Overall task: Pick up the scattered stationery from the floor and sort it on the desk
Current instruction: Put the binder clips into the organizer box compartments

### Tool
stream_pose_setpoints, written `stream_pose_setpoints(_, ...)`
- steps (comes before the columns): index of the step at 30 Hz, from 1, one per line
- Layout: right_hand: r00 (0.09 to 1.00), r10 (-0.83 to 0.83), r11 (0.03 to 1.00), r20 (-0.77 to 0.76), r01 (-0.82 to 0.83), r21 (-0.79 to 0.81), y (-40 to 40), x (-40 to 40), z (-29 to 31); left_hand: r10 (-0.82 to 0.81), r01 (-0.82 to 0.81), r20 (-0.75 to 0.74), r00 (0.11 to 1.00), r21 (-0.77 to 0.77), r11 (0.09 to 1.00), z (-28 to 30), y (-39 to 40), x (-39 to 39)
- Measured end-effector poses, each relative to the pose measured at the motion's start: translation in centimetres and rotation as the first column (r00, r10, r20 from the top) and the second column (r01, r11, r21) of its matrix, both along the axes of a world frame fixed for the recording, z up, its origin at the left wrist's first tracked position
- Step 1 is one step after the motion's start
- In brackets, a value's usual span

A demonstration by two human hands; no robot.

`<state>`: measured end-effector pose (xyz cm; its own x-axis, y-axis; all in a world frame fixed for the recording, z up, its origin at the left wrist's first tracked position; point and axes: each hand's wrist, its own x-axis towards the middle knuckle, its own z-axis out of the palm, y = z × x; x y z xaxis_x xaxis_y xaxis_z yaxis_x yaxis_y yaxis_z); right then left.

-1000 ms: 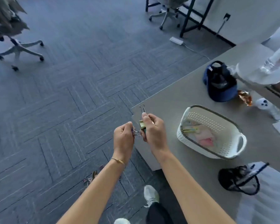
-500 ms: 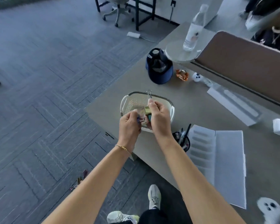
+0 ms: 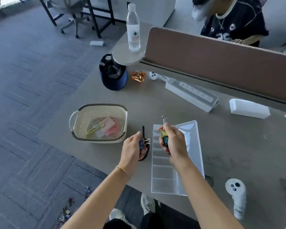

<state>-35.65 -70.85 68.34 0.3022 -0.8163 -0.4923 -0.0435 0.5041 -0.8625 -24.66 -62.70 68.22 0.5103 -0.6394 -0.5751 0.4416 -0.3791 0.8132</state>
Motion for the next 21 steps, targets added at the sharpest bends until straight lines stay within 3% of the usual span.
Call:
stream_pose_setpoints(8,0.978,-0.136,0.979,-0.156,0.156,0.128,1.1,-4.5,-6.2,-0.179,0.185,-0.062,0.982,0.116,0.976,-5.5,0.6,-4.2)
stream_pose_setpoints(13,0.958,-0.19,0.961,-0.214,0.226,0.157,2.2,-5.4,-8.3,-0.3,0.296,0.027,0.954,0.1,0.95,-9.0,0.0,-5.3)
stream_pose_setpoints(21,0.939,-0.136,0.983,-0.316,0.168,0.074,1.7,-6.0,-10.5,-0.298,0.305,-0.082,0.951,0.092,0.948,-10.5,-0.1,-5.8)
